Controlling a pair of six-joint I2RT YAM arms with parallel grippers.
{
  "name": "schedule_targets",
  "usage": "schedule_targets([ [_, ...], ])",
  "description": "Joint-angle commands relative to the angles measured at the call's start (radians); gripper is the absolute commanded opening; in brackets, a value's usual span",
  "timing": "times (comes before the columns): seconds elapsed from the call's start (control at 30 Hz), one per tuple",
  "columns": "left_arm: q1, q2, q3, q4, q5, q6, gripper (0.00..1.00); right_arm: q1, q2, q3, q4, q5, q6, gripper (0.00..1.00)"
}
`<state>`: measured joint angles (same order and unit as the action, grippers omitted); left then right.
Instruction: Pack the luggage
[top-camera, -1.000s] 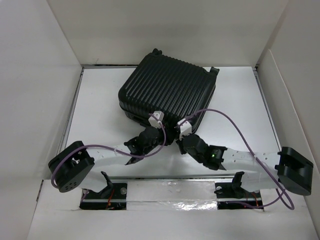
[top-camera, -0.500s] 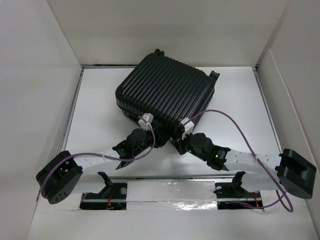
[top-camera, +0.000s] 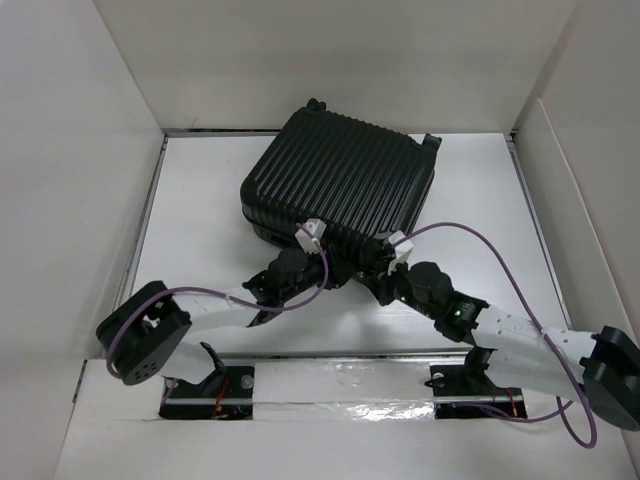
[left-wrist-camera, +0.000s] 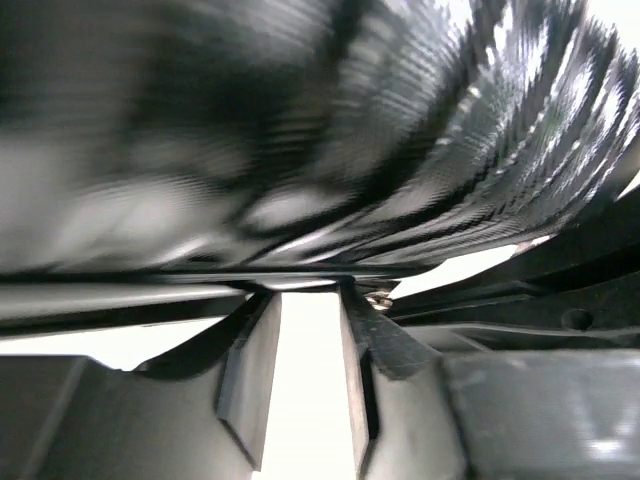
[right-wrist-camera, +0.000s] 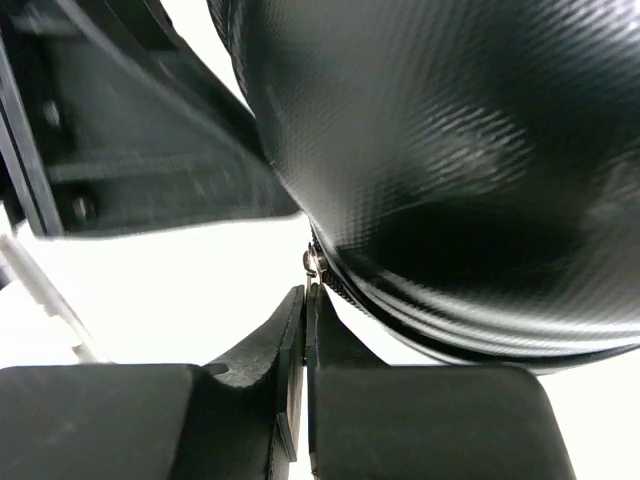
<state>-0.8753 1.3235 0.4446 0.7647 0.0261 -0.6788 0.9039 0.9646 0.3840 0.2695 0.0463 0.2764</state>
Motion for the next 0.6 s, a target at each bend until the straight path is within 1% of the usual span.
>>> schedule_targets([
  [0.0,0.001,0.097,0.147,0.136,0.064,0.015,0.25,0.035,0.009,0.046,0.12,-0.088,0.006,0.0],
  [0.07,0.001,0.086,0.157,0.119,0.061,0.024,0.24,0.035,-0.004,0.046,0.102,-0.037,0.009,0.0],
  [0.1,0.001,0.036,0.138,0.098,0.02,0.028,0.23,0.015,-0.015,0.041,0.093,-0.014,0.01,0.0],
  [0.13,0.001,0.002,0.116,0.078,-0.006,0.042,0.24,0.0,-0.036,0.035,0.093,-0.023,0.006,0.0],
  [0.17,0.025,-0.042,0.059,0.052,-0.034,0.048,0.24,-0.017,-0.043,0.029,0.094,-0.035,0.0,0.0],
  [0.2,0.045,-0.143,0.024,-0.009,-0.099,0.05,0.24,-0.045,-0.047,0.023,0.089,-0.039,-0.012,0.0],
  [0.23,0.07,-0.2,-0.01,-0.039,-0.123,0.042,0.25,-0.056,-0.052,0.024,0.076,-0.039,-0.02,0.0],
  [0.27,0.105,-0.266,-0.077,-0.071,-0.136,0.006,0.26,-0.065,-0.061,0.027,0.06,-0.039,-0.022,0.0],
  [0.3,0.186,-0.394,-0.107,-0.14,-0.159,-0.014,0.31,-0.074,-0.064,0.029,0.038,-0.068,-0.022,0.0],
  [0.37,0.27,-0.519,-0.159,-0.218,-0.205,-0.056,0.35,-0.085,-0.066,0.027,0.036,-0.075,-0.022,0.0],
  [0.4,0.357,-0.617,-0.17,-0.275,-0.263,-0.097,0.4,-0.085,-0.061,0.027,0.046,-0.079,-0.026,0.0],
  [0.47,0.456,-0.681,-0.191,-0.285,-0.281,-0.148,0.43,-0.094,-0.053,0.033,0.048,-0.082,-0.028,0.0],
  [0.5,0.508,-0.694,-0.199,-0.212,-0.258,-0.181,0.46,-0.094,-0.046,0.036,0.043,-0.082,-0.028,0.0],
  [0.53,0.609,-0.678,-0.202,-0.174,-0.233,-0.2,0.47,-0.094,-0.043,0.049,0.036,-0.085,-0.029,0.0],
  [0.57,0.662,-0.646,-0.172,-0.148,-0.206,-0.215,0.48,-0.094,-0.043,0.055,0.027,-0.094,-0.031,0.0],
])
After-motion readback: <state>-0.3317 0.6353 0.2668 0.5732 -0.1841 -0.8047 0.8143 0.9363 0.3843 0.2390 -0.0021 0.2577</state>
